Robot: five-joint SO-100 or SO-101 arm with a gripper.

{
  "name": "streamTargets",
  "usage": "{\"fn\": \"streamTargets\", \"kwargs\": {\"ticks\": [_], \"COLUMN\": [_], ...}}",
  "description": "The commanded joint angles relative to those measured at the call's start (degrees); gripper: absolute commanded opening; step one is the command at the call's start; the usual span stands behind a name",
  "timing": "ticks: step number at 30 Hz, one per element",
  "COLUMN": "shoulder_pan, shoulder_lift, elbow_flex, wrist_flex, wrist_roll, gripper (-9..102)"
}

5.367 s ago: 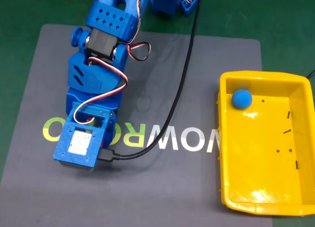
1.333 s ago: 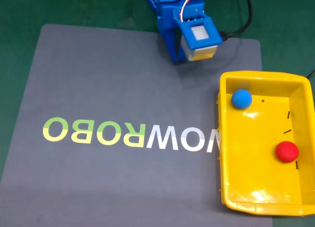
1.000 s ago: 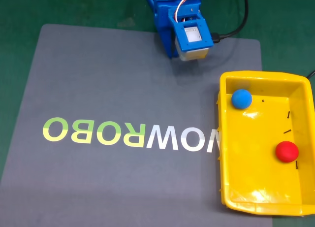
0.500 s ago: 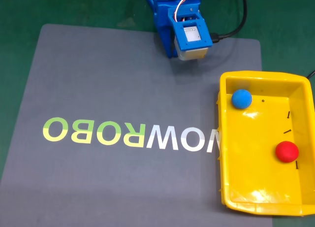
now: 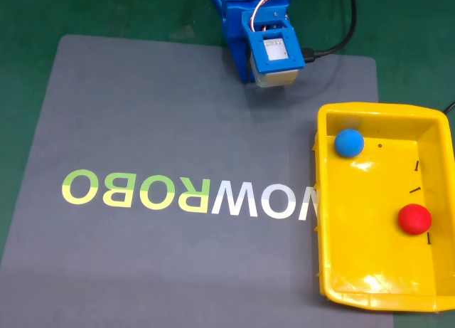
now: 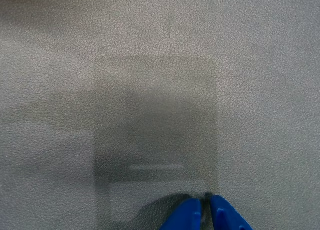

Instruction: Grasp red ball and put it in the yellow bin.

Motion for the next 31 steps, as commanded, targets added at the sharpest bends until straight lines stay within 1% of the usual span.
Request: {"fn": "streamTargets", "kwargs": {"ticks": [1, 31], "shoulder_pan": [1.23, 1.32], "shoulder_lift": [0.88, 0.88], "elbow_flex": [1.93, 1.93], "wrist_flex": [1.14, 0.97], "wrist_roll": [0.79, 1.14], "gripper": [0, 0]}}
